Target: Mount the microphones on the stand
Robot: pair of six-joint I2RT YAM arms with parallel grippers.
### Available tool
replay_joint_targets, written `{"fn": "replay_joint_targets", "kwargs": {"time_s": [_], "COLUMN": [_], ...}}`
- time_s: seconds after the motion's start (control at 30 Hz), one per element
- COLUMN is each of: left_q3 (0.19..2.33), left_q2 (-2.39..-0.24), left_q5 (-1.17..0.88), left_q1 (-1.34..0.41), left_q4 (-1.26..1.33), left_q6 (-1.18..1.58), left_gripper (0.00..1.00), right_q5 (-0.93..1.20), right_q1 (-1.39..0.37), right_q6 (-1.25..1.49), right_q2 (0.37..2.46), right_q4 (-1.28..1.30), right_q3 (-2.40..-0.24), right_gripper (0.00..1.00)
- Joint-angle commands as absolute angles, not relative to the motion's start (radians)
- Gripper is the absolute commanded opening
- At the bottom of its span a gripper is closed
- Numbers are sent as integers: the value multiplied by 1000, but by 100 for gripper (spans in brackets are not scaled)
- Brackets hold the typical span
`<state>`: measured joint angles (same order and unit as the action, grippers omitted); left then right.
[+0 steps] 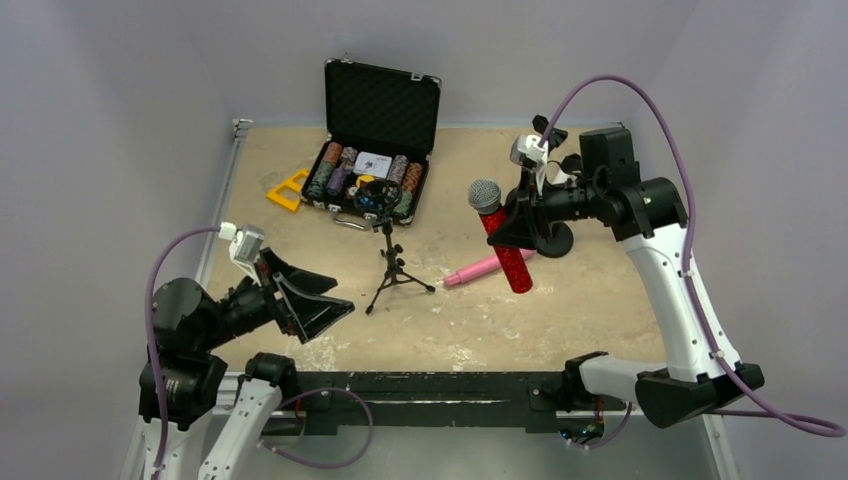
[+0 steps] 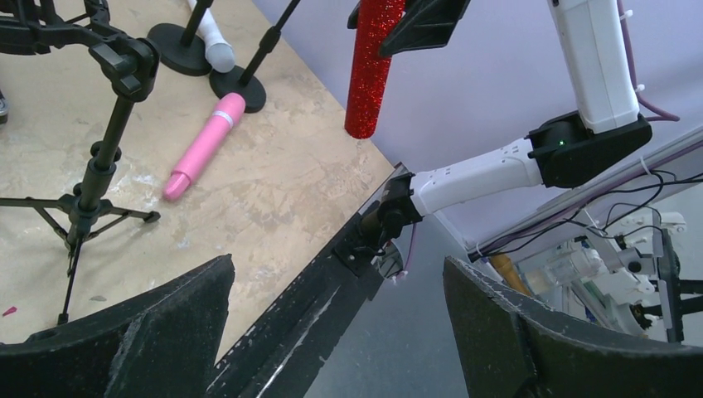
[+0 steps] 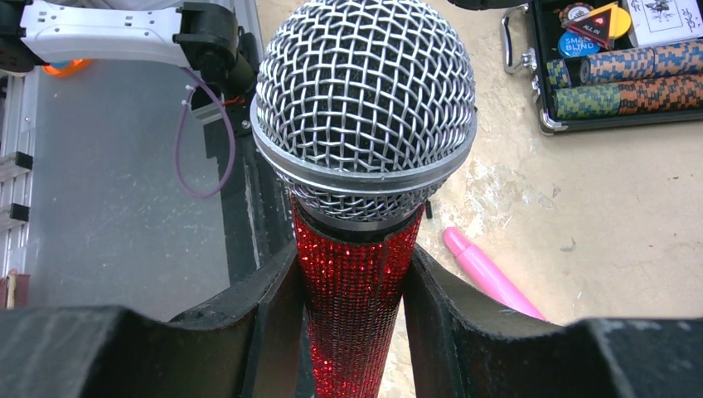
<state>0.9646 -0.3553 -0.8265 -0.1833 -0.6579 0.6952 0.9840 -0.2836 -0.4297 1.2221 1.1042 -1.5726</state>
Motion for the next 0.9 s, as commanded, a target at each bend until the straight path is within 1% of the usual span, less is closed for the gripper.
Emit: {"fn": "replay_joint_targets", "kwargs": {"time_s": [0.0,0.13,0.33,0.47,0.53,0.67,0.87], "left_q3": [1018,1034,1052,1138,1173,1203,1191], "left_q2": [-400,-439,-525,-635,-681,-730,-749], "left_q5": [-831,-769,-604,-464,-421,-368,-337], "left_q1": [-215,-298,-529,-707,-765,-833,-870], "left_q4": [-612,-614,-591,-603,-600,-580,-540], "left_q6": [689,671,648,592,573,562,573], "left_gripper": [100,100,100,100,100,100,100], "right_q5": [1026,1034,1027,1025,1024,1020,1030], "right_q1": [-289,-290,-288,-289,-289,-288,-288], "right_q6": [-414,-408,-405,-399,-394,-383,-341], "right_q2": [1218,1218,1211,1209,1206,1187,1141], "right_q4": [1100,1091,1080,1079,1078,1063,993], "right_q3": [-1594,-1583,-1561,-1566,-1572,-1542,-1423], "right_gripper": [3,3,3,3,3,3,2]}}
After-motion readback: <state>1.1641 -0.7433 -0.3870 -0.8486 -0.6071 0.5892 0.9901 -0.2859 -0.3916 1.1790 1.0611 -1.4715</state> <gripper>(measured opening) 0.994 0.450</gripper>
